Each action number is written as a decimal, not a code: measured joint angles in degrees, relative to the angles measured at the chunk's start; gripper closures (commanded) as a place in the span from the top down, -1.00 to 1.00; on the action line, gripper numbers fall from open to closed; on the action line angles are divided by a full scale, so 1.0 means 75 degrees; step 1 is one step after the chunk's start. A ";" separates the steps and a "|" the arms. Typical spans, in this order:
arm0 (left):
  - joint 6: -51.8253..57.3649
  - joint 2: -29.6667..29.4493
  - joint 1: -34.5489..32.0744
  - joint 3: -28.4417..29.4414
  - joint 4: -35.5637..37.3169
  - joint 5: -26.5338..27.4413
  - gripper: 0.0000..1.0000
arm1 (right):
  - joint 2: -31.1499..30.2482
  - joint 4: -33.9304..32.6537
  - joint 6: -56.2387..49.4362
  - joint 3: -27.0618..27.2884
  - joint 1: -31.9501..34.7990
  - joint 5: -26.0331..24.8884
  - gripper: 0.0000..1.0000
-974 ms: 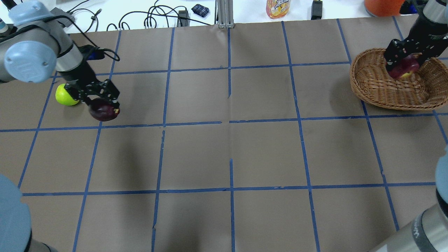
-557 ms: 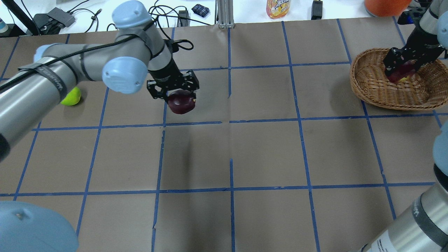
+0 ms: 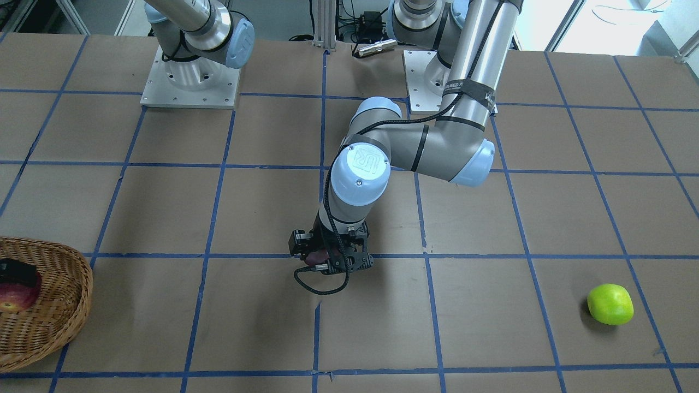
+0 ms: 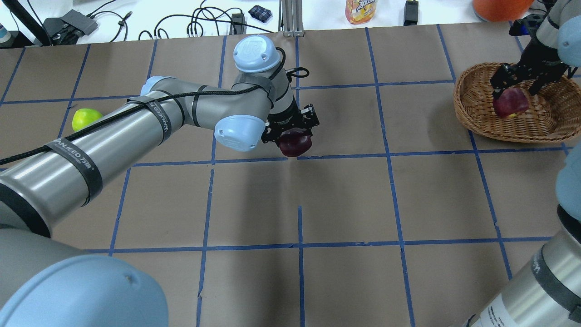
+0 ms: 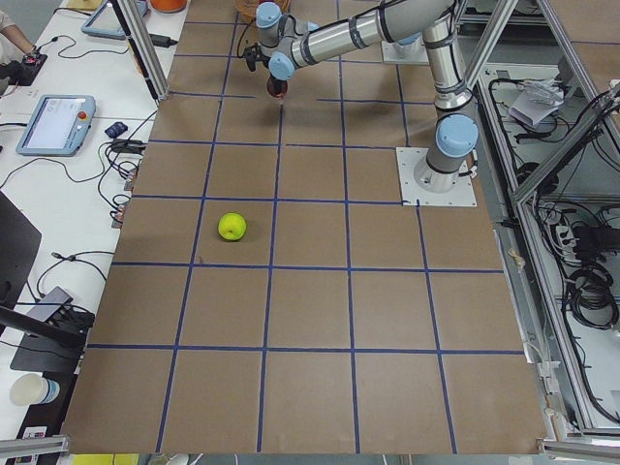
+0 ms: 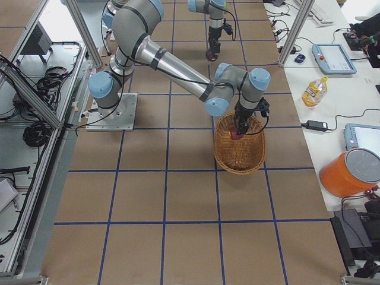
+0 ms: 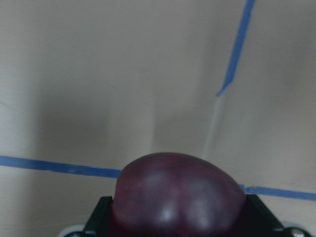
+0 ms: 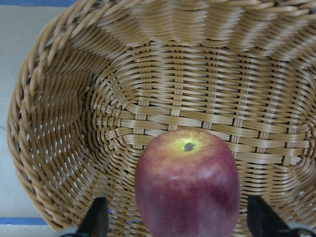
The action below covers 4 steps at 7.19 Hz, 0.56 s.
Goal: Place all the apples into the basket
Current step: 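Set the purple apple down mid-table and open the left gripper while the right withdraws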
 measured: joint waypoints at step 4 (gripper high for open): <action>0.0016 0.0020 -0.0039 0.0149 0.0339 0.0122 1.00 | -0.0784 0.0634 0.0947 0.0000 0.1192 0.0065 1.00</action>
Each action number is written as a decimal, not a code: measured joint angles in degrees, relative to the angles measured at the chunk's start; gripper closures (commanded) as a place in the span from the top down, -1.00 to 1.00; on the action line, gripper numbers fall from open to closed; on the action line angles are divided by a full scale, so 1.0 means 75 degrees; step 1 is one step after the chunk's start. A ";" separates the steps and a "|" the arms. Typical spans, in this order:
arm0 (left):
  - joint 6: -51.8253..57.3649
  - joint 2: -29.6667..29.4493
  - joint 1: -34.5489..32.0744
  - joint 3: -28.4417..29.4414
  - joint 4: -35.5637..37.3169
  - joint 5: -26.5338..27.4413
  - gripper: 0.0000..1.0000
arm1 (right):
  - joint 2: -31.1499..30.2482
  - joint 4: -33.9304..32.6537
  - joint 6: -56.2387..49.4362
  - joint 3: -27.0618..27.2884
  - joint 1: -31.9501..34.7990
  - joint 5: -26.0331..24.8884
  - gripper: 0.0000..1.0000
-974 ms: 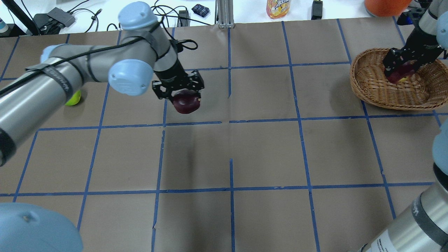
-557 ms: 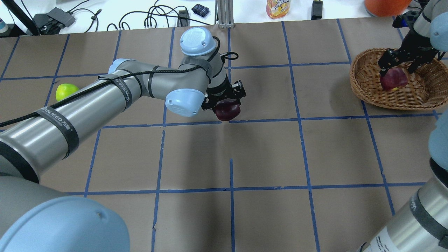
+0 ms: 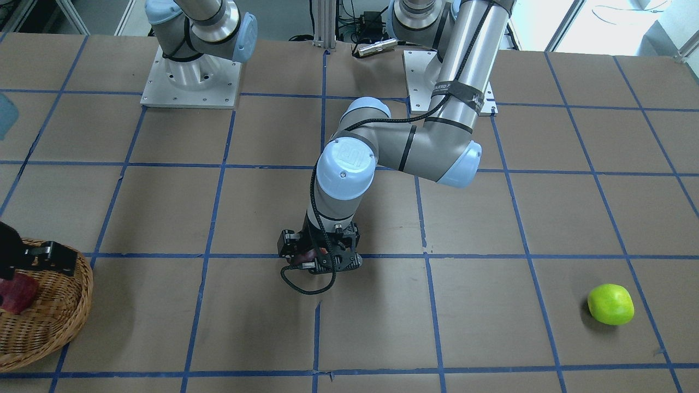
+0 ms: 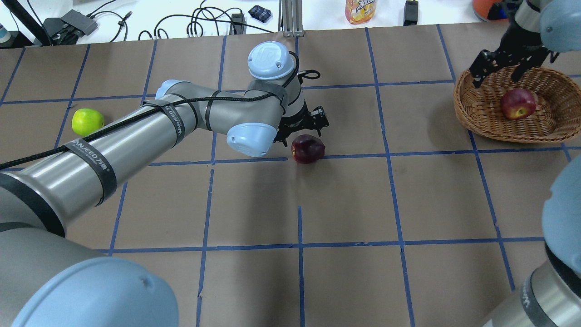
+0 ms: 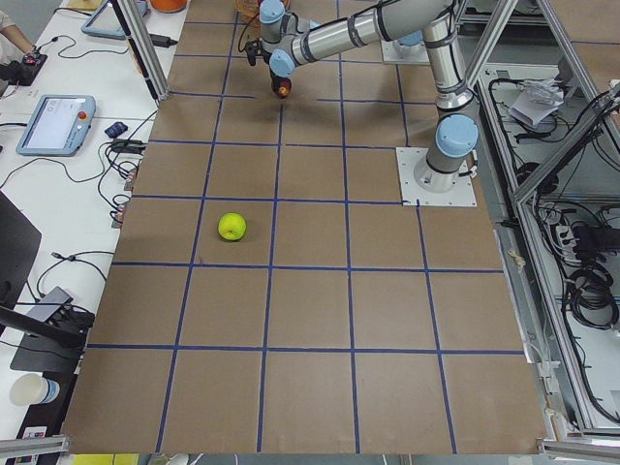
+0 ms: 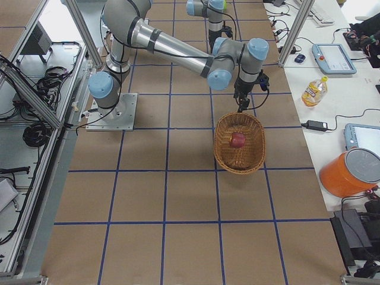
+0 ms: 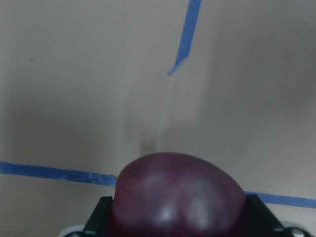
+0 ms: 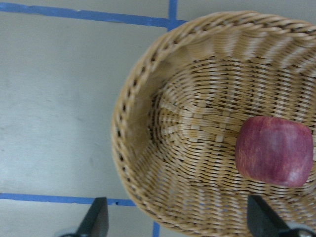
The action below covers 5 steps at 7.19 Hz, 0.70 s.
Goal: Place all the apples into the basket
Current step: 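Set the purple apple down mid-table and open the left gripper while the right withdraws, then move the right gripper over the purple apple while the left moves to the green apple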
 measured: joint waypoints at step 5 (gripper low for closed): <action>0.3650 0.1384 0.2612 0.0584 -0.2839 0.1128 1.00 | -0.0335 0.0125 0.2475 -0.0003 0.1880 0.0700 1.00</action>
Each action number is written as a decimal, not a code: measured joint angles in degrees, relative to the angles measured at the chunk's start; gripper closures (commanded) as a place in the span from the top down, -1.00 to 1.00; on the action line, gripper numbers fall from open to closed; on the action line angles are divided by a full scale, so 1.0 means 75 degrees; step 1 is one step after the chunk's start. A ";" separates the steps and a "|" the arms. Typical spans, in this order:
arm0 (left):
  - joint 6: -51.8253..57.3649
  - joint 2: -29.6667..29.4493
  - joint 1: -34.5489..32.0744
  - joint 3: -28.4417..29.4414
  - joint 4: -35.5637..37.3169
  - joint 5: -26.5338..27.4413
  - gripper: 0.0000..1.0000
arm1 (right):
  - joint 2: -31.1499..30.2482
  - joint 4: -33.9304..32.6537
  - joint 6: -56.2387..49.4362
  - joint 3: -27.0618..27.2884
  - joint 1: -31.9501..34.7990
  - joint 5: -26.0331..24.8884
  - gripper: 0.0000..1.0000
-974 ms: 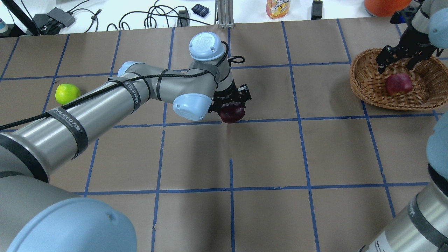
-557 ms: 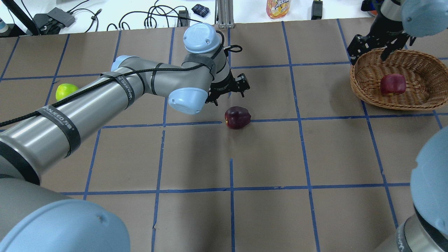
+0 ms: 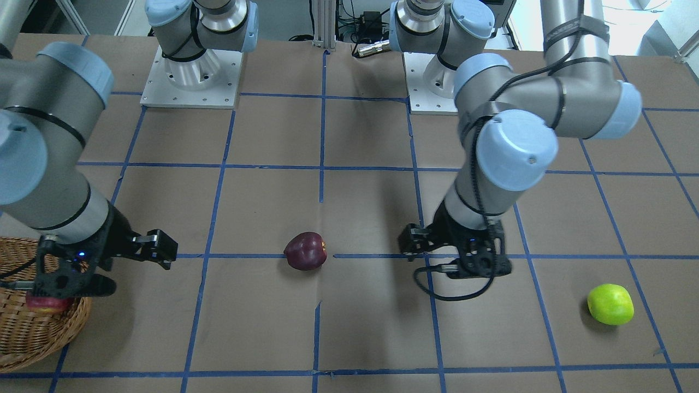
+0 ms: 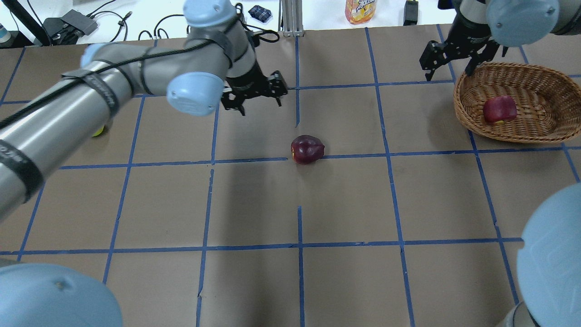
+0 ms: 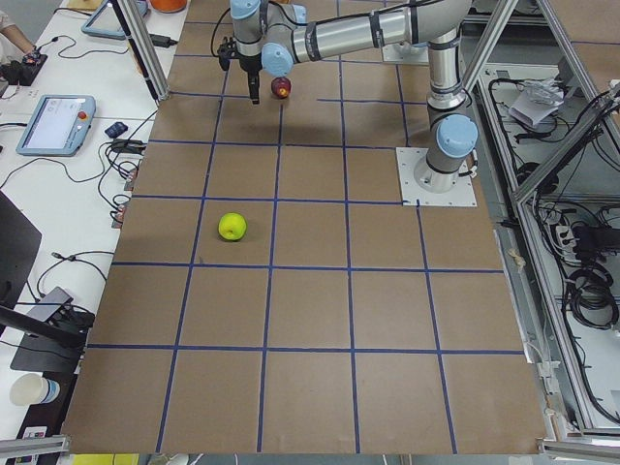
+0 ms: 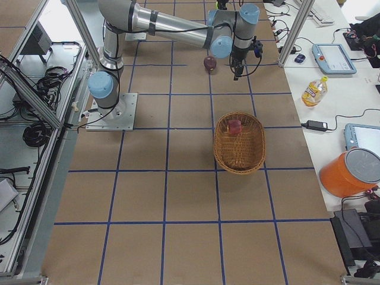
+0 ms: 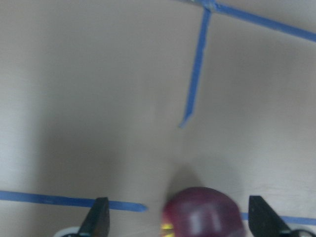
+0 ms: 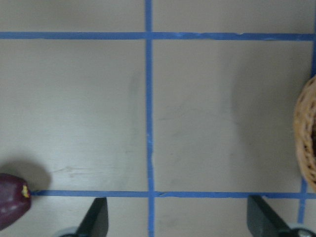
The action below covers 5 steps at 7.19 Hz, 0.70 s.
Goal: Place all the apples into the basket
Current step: 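Move the right gripper over the purple apple while the left moves to the green apple, then grasp the purple apple with the right gripper while the left grasps the green apple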
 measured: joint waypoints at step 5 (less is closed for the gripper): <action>0.2634 -0.0958 0.2765 0.0061 0.0499 0.1521 1.00 | 0.0424 -0.0342 0.1531 0.0035 0.2199 0.0299 1.00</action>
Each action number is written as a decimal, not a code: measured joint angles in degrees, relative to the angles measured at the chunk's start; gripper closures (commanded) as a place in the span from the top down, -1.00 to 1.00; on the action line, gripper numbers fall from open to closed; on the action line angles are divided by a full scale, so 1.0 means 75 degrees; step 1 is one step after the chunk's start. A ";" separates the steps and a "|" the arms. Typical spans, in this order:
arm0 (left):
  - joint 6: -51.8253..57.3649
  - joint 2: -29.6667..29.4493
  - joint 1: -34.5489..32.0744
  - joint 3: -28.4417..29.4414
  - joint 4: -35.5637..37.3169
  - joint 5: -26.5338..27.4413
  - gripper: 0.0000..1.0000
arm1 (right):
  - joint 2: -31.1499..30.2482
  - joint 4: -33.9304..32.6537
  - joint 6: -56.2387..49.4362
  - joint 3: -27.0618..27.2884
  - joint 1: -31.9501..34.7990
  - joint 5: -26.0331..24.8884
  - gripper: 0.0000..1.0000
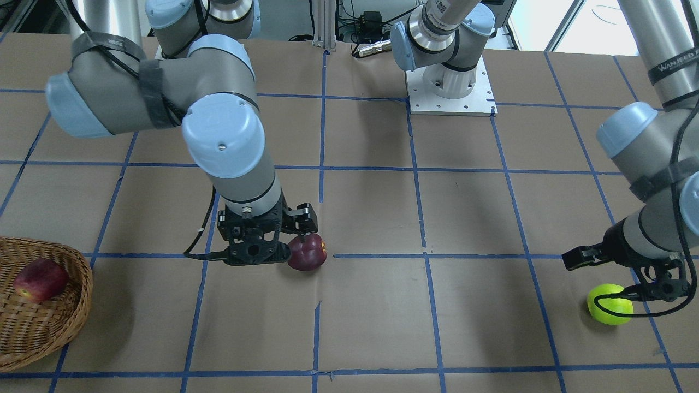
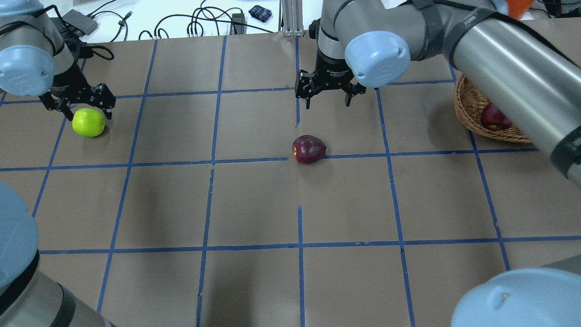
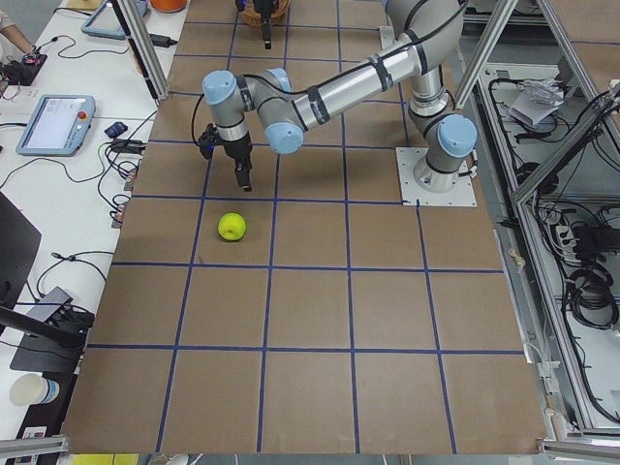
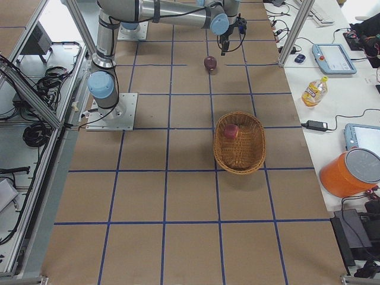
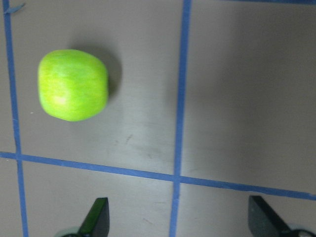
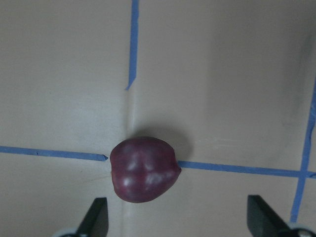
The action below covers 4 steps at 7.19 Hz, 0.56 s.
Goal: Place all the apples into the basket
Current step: 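Grasp the purple apple with the right gripper while the left grasps the green apple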
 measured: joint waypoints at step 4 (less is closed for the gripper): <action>0.0842 -0.0847 0.0136 0.0061 0.1309 0.0372 1.00 | 0.0665 -0.0432 -0.0247 0.0243 0.0279 0.0104 1.00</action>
